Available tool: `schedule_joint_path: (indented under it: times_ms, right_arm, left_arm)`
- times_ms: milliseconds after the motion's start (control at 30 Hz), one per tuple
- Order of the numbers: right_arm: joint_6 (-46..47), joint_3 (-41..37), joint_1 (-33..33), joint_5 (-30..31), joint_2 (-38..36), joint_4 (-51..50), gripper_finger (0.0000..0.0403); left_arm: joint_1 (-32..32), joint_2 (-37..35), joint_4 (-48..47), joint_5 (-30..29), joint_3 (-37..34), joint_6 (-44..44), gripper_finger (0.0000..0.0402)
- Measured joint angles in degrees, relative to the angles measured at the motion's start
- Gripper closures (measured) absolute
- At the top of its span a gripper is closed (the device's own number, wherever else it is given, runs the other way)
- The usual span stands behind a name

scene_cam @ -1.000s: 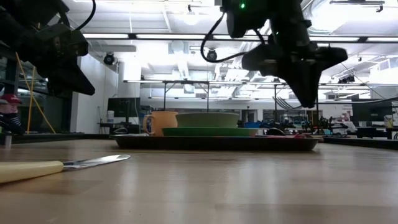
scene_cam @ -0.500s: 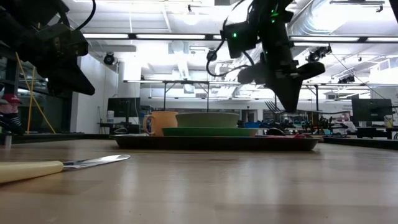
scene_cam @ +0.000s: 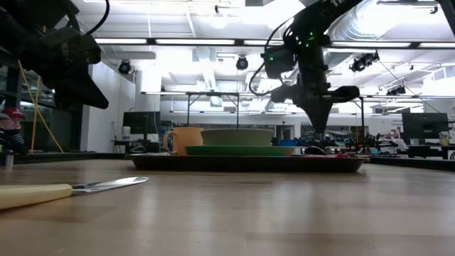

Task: Set up tray
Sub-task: Put the blue fork on top of the red napkin

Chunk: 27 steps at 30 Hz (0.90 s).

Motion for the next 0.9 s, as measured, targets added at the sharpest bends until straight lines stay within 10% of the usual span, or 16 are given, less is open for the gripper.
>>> schedule_joint_path:
  times_ms: [900]
  right_arm:
    - [-3.1, 0.0, -7.3, -2.2, 0.1, 12.0, 0.0401]
  left_arm:
    - [0.0, 0.0, 0.0, -0.4, 0.0, 0.0, 0.0325]
